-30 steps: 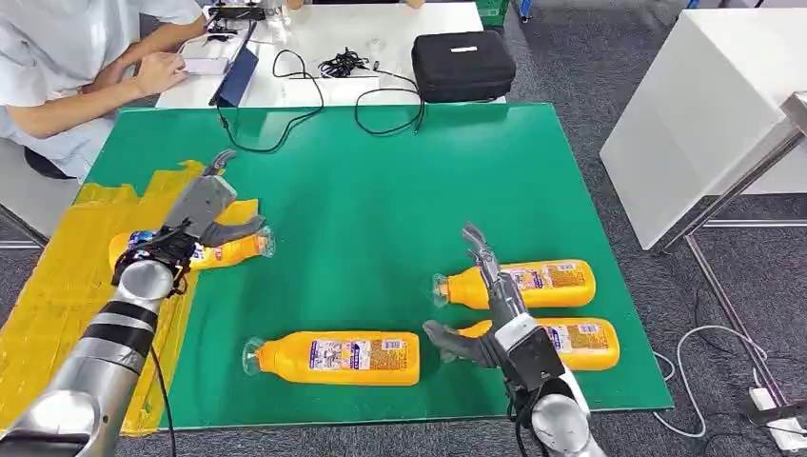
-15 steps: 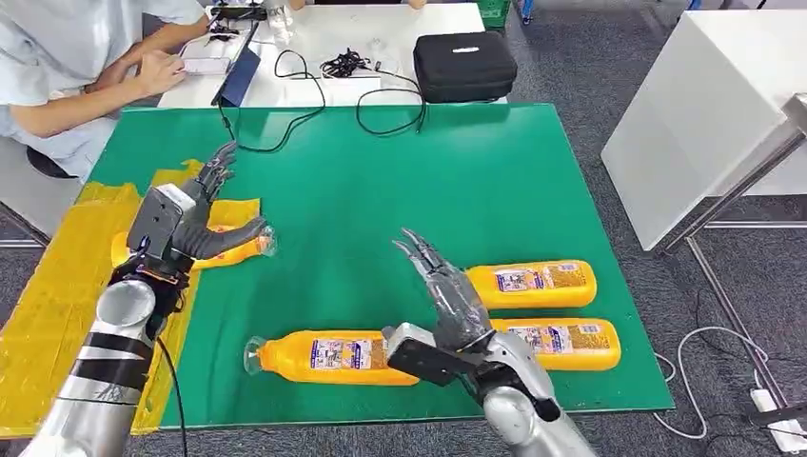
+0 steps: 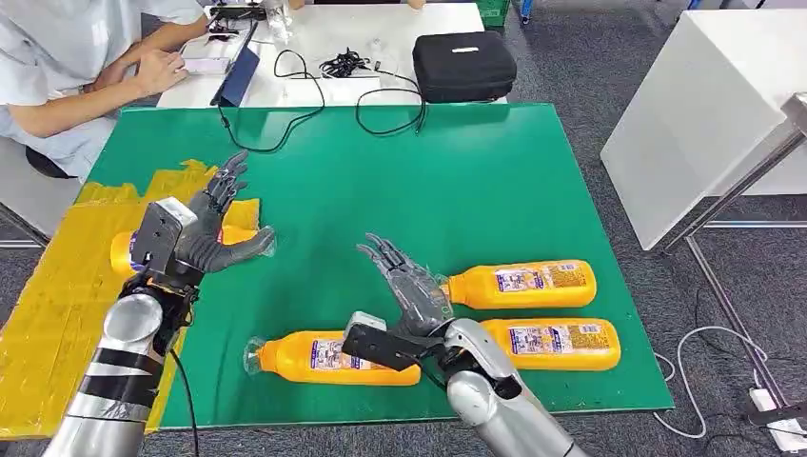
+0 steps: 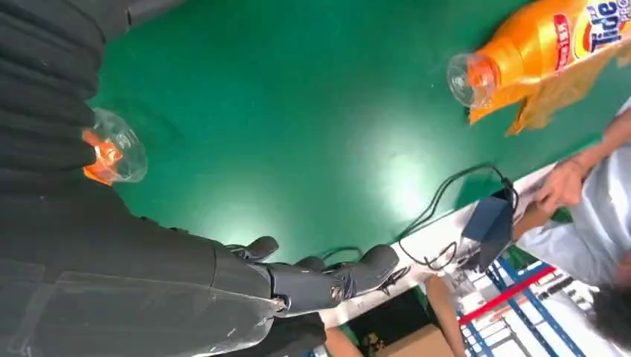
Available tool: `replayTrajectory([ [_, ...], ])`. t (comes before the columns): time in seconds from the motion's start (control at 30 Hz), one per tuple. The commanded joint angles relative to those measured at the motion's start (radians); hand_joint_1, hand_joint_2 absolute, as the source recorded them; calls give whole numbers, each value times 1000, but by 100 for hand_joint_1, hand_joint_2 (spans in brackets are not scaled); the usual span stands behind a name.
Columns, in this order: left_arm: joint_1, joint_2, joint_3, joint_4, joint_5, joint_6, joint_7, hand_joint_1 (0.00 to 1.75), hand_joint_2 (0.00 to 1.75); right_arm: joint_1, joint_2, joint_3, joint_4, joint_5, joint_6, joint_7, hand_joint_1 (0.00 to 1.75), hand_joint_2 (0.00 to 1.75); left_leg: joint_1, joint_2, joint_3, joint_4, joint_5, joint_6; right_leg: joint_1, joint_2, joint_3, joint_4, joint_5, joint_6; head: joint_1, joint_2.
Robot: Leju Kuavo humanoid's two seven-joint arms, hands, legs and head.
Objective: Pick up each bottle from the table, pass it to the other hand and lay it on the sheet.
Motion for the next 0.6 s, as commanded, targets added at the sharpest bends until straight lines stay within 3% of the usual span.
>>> replayTrajectory([
  [0.03, -40, -47, -50, 69, 24, -1, -1, 0, 175, -131, 64, 134, 255, 36, 21, 28, 0, 175, 1, 2, 6, 0, -2, -1, 1, 1, 5, -1, -1, -1, 0, 0],
  [0.23, -61, -50, -62, 116, 47, 13, -13, 0, 175, -156, 96, 197, 315, -37, 80, 1, 0, 175, 1, 0, 4, -1, -1, -1, 1, 0, 3, -1, -1, 0, 0, 0],
  [0.6, -77, -47, -62, 174, 60, 22, -26, 0, 175, -146, 79, 296, 285, -118, 120, -25, 0, 175, 1, 0, 5, 0, -1, -1, 1, -2, 5, -1, -2, 0, 0, 0],
])
